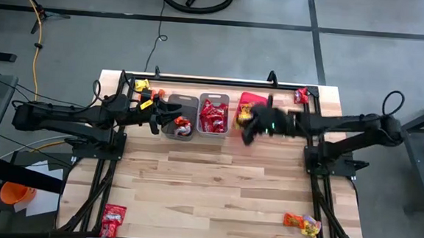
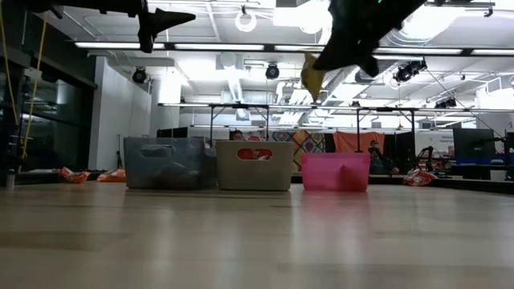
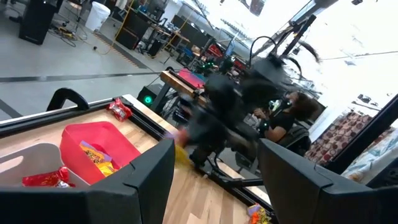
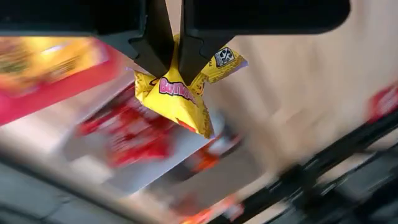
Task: Sort candy
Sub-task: Put the bottom right yellow candy into the red bin
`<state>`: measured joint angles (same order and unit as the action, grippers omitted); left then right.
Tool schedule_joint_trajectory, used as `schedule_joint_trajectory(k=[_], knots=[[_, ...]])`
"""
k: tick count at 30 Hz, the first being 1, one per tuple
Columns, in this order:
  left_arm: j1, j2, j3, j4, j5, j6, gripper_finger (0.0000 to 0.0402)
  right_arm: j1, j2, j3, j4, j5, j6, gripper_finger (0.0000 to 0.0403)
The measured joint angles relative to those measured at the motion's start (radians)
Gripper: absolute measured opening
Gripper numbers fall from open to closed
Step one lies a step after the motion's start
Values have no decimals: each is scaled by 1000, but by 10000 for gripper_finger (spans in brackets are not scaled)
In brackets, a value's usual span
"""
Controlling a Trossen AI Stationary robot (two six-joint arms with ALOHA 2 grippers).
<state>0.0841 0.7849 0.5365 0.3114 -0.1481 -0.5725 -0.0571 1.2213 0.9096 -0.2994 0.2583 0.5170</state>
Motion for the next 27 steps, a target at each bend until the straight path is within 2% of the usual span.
schedule_joint_trajectory(k=[4,9,13,21,27], knots=[[0,0,0,0,0,0,213,-142,0,0,43,0,-84,11],[0,0,0,0,-2,0,213,-227,0,0,12,-29,-144,11],[0,0,0,-3,-6,0,213,-237,0,0,-25,-69,-159,4],[0,0,0,-30,-23,0,213,-231,0,0,-25,-66,-167,4],[0,0,0,-52,-23,0,213,-270,0,0,-38,-34,-174,5]])
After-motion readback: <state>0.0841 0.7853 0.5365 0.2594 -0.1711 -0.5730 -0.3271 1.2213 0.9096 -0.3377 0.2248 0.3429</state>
